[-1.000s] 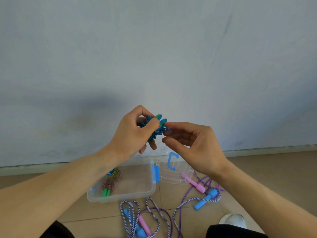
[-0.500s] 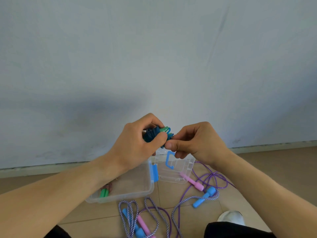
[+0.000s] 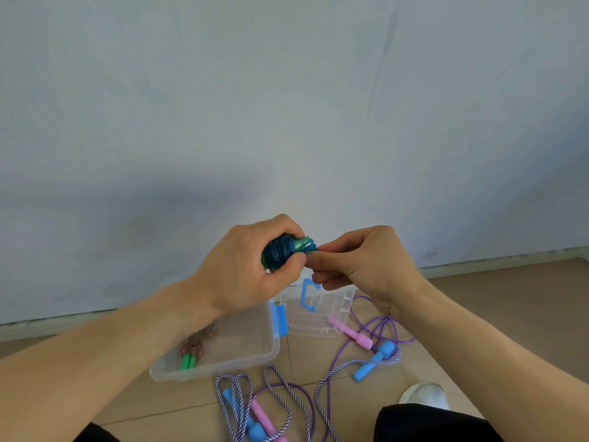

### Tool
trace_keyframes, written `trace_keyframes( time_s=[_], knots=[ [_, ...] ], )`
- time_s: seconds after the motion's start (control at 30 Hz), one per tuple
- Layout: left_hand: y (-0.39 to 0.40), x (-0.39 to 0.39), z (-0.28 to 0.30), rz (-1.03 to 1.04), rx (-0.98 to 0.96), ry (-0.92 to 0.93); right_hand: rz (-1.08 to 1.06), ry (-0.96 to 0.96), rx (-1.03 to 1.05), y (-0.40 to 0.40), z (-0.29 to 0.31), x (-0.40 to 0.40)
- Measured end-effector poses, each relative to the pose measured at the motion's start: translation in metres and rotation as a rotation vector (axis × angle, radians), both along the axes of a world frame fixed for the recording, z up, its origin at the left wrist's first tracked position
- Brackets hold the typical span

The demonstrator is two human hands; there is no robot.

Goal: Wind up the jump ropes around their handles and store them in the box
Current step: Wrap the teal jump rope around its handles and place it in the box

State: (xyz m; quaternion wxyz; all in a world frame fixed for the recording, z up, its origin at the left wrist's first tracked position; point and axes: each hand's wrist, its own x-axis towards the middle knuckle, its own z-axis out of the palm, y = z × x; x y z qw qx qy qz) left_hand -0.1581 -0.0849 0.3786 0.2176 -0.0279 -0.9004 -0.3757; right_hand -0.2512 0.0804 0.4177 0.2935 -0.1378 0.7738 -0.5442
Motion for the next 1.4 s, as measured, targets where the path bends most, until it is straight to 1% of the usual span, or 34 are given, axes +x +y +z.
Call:
trace_keyframes(
  time_s=[0.13, 0.2, 0.33, 0.4, 0.43, 0.5, 0.53, 0.6, 0.67, 0.73, 0.83, 0.87, 0.93, 1.0, 1.1, 1.2, 1.23, 1.3, 1.4],
  knots=[
    [0.001, 0.004, -0.007, 0.051, 0.084, -0.034, 0.022, 0.007, 0.067, -0.002, -0.004, 0.000],
    [0.004, 0.005, -0.012, 0.069, 0.084, -0.056, 0.067, 0.053, 0.133, -0.001, -0.006, -0.001],
    [0.006, 0.004, -0.016, 0.133, 0.103, -0.115, 0.128, 0.365, 0.271, -0.002, -0.015, 0.002],
    [0.006, 0.004, -0.016, 0.166, 0.116, -0.137, 0.134, 0.475, 0.270, -0.004, -0.020, 0.004],
    [0.007, 0.004, -0.014, 0.178, 0.155, -0.152, 0.127, 0.514, 0.255, -0.005, -0.022, 0.004],
    [0.008, 0.004, -0.010, 0.219, 0.336, -0.193, 0.101, 0.549, 0.207, -0.006, -0.025, 0.003],
    [0.009, 0.003, -0.007, 0.244, 0.443, -0.225, 0.084, 0.538, 0.176, -0.006, -0.026, 0.002],
    [0.010, 0.001, -0.002, 0.280, 0.650, -0.300, 0.061, 0.445, 0.071, -0.008, -0.027, -0.001],
    [0.009, -0.001, 0.004, 0.295, 0.880, -0.364, 0.062, 0.307, -0.110, -0.010, -0.029, 0.000],
    [0.007, -0.003, 0.009, 0.276, 1.088, -0.430, 0.065, 0.214, -0.278, -0.012, -0.028, 0.001],
    [0.004, -0.004, 0.015, 0.244, 1.296, -0.487, 0.092, 0.143, -0.483, -0.015, -0.021, 0.006],
    [0.004, -0.004, 0.016, 0.240, 1.329, -0.491, 0.098, 0.169, -0.501, -0.015, -0.020, 0.007],
    [0.004, -0.003, 0.018, 0.244, 1.332, -0.472, 0.082, 0.317, -0.421, -0.016, -0.020, 0.006],
    [0.004, -0.002, 0.018, 0.273, 1.219, -0.410, 0.042, 0.407, -0.309, -0.018, -0.021, 0.007],
    [0.004, 0.001, 0.017, 0.313, 1.009, -0.273, -0.034, 0.367, -0.294, -0.024, -0.022, 0.010],
    [0.002, 0.005, 0.017, 0.321, 0.852, -0.194, -0.053, 0.326, -0.353, -0.028, -0.022, 0.014],
    [0.001, 0.006, 0.018, 0.315, 0.813, -0.198, -0.057, 0.321, -0.370, -0.029, -0.022, 0.014],
    [0.000, 0.008, 0.018, 0.261, 0.777, -0.266, -0.065, 0.327, -0.382, -0.029, -0.023, 0.014],
    [-0.002, 0.010, 0.017, 0.132, 0.804, -0.409, -0.055, 0.347, -0.351, -0.028, -0.024, 0.015]
  ],
)
